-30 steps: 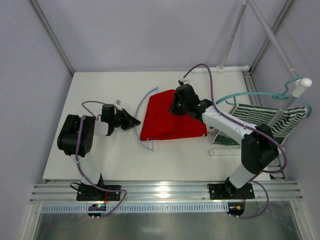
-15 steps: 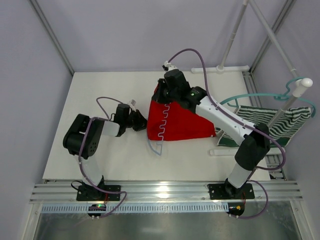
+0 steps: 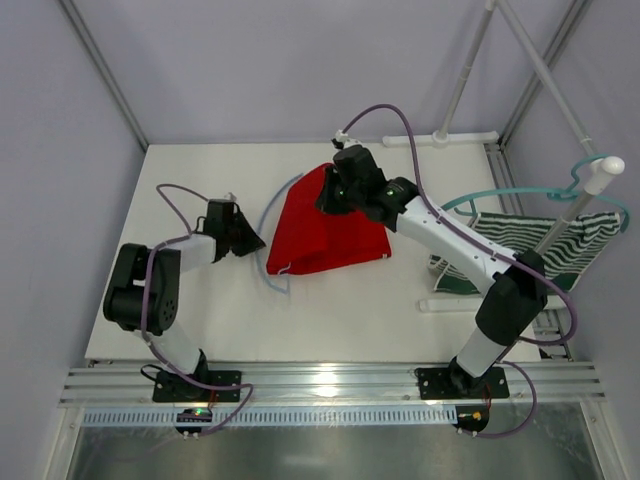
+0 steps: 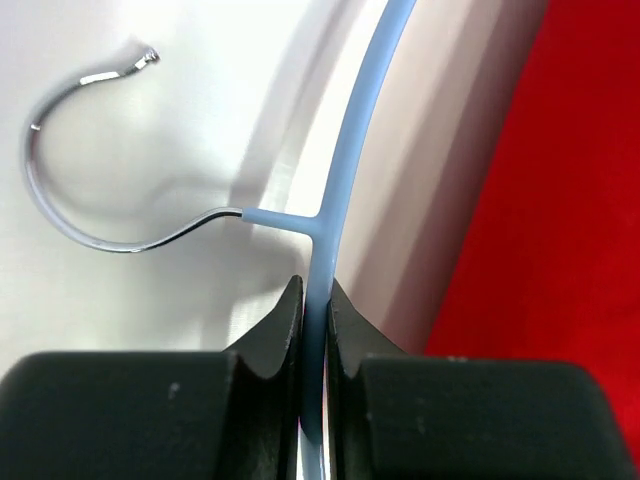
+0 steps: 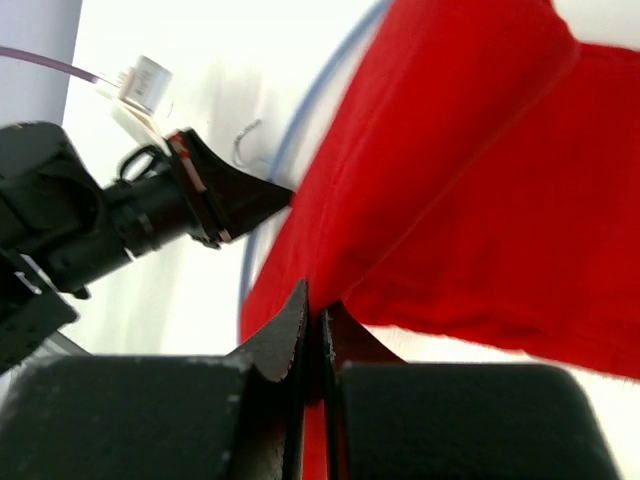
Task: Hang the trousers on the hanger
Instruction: Place trousers on hanger
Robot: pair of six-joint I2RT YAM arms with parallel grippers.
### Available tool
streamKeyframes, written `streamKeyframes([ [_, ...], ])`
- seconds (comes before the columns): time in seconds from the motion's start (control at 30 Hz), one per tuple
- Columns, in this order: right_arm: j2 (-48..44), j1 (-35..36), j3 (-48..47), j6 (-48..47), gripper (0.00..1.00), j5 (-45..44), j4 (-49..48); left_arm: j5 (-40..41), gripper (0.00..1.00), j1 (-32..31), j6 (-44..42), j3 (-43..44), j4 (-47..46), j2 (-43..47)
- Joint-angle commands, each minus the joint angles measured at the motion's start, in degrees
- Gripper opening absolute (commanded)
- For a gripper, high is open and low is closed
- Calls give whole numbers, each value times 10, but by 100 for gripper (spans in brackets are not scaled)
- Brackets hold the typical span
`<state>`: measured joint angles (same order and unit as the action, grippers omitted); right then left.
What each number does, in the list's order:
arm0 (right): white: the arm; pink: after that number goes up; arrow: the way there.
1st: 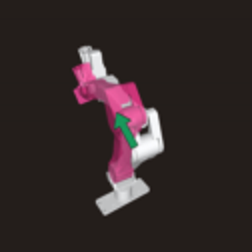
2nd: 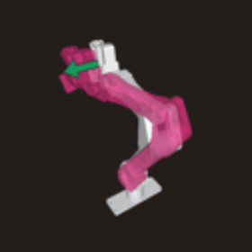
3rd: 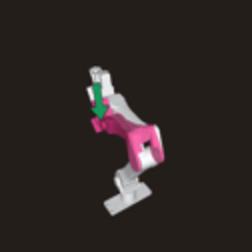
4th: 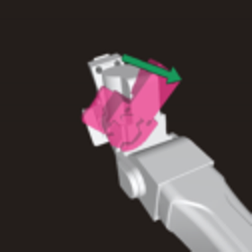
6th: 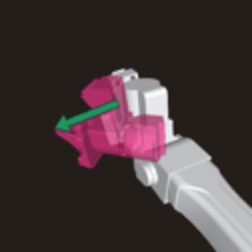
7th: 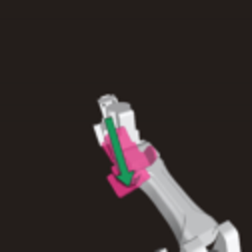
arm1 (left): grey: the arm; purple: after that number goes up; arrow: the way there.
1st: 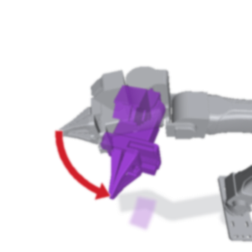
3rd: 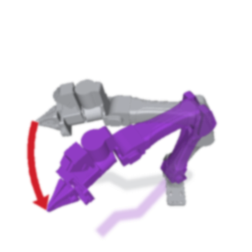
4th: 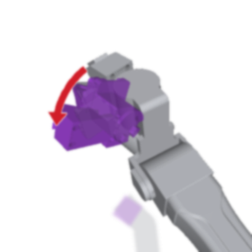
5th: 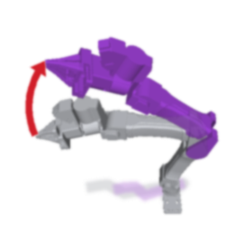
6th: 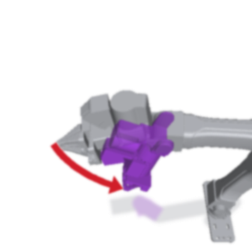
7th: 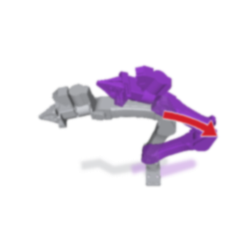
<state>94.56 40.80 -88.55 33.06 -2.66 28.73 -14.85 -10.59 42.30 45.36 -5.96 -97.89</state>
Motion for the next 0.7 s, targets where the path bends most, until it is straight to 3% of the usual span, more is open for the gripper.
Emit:
streamKeyframes([
  [0.0,7,21,-69,-11,4,18,-27,205,0,23,-68,49,150,36],
  [0.07,41,31,-94,-12,4,19,-14,198,0,31,-84,61,139,52],
  [0.2,76,41,-137,-12,4,19,-16,67,0,32,-55,25,37,76],
  [0.27,89,44,-147,-9,4,20,-16,58,0,28,-37,2,10,81],
  [0.43,109,50,-188,-8,4,40,-7,139,0,12,-19,-70,-43,89],
  [0.67,134,51,-231,-4,4,41,3,273,0,-25,17,-97,-37,117],
])
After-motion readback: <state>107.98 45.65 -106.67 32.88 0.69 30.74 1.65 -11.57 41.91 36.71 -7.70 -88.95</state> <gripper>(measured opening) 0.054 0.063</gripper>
